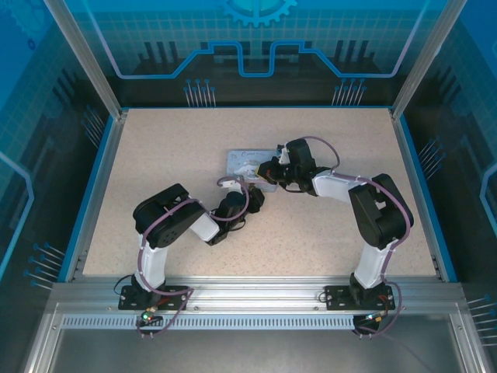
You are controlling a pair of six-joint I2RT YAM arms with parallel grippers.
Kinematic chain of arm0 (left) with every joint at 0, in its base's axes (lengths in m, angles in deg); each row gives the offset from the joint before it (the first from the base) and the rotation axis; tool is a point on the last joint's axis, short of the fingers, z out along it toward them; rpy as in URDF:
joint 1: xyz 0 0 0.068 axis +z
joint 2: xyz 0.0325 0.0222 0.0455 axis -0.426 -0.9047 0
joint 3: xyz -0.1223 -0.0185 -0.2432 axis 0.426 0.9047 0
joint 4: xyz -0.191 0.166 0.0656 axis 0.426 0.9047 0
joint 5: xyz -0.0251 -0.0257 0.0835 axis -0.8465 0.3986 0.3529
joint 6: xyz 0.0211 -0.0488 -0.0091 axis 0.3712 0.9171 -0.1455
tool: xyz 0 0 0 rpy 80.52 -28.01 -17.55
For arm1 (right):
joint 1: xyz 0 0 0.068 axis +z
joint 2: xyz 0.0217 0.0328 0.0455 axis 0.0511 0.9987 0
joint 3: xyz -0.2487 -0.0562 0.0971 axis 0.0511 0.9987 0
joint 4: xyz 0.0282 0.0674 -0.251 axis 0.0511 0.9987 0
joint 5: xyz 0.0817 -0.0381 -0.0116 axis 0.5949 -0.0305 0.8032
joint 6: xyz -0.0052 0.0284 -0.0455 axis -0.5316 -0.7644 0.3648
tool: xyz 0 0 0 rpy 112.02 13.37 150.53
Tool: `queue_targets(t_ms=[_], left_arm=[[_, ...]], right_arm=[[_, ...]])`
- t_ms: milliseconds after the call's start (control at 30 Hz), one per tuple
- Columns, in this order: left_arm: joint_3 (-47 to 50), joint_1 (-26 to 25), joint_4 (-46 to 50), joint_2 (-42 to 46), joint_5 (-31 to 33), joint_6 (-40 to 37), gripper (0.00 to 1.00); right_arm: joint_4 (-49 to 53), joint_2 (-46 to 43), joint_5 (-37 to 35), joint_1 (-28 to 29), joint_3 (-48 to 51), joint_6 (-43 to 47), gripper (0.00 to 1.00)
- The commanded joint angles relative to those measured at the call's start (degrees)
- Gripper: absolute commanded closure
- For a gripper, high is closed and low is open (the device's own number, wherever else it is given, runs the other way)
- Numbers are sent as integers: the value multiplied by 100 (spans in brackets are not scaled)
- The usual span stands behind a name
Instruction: Unlock a padlock with a key
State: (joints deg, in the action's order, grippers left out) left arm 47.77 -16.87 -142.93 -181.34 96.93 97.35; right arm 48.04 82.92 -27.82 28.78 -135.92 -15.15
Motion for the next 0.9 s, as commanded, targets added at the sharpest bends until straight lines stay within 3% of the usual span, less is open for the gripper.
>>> queue_targets(t_ms=[0, 233, 433, 700, 867], left_arm=[[-68, -41, 240, -26, 102, 31, 71], [-53, 16, 218, 48, -26, 16, 81], [69, 216, 292, 390, -606, 93, 100], [179, 761, 693, 937, -2061, 654, 100], [211, 1054, 394, 939, -2822, 1057, 100]], right_arm=[[291, 77, -22, 86, 38, -54, 100], [291, 79, -25, 85, 48, -53, 100], [331, 87, 16, 81, -14, -35, 100], [352, 79, 70, 35, -4, 50, 100], [273, 117, 170, 8, -37, 68, 100]])
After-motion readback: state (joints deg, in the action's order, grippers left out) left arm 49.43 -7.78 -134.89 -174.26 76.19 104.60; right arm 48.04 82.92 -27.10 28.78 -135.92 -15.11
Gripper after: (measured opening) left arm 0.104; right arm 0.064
